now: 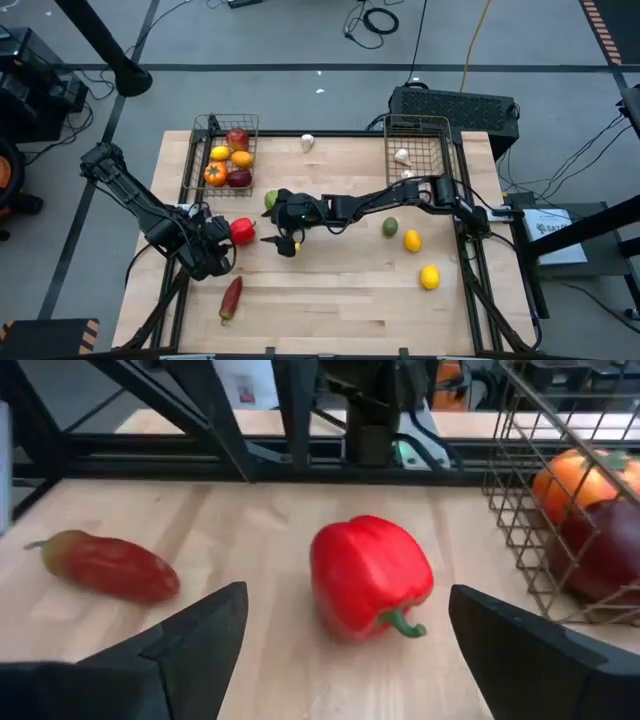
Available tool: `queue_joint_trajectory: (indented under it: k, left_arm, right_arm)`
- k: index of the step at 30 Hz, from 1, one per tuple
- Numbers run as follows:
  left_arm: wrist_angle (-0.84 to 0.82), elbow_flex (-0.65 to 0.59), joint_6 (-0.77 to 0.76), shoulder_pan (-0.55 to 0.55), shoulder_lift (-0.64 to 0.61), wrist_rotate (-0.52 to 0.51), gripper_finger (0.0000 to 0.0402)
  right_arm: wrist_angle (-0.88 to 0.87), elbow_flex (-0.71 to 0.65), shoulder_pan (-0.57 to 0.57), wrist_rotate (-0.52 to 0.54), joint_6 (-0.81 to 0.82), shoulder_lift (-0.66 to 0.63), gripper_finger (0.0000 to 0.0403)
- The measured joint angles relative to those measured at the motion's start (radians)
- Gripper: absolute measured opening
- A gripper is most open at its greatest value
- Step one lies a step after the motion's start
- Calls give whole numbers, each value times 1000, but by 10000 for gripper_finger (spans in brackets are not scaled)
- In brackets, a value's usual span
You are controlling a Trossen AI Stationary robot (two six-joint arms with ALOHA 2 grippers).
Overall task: Sort produce into baskets
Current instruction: Put the green bell pepper into the right wire basket
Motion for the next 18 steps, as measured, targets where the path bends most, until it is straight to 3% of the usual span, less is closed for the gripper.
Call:
queue_joint_trajectory:
  k: [10, 18]
  left_arm:
    - [-78, -44, -22, -2, 4, 0, 132]
    - [-73, -89, -6, -2, 6, -15, 132]
  right_arm:
    - [-145, 165, 4, 10, -129, 129, 337]
    - [-251, 259, -5, 58, -228, 144, 337]
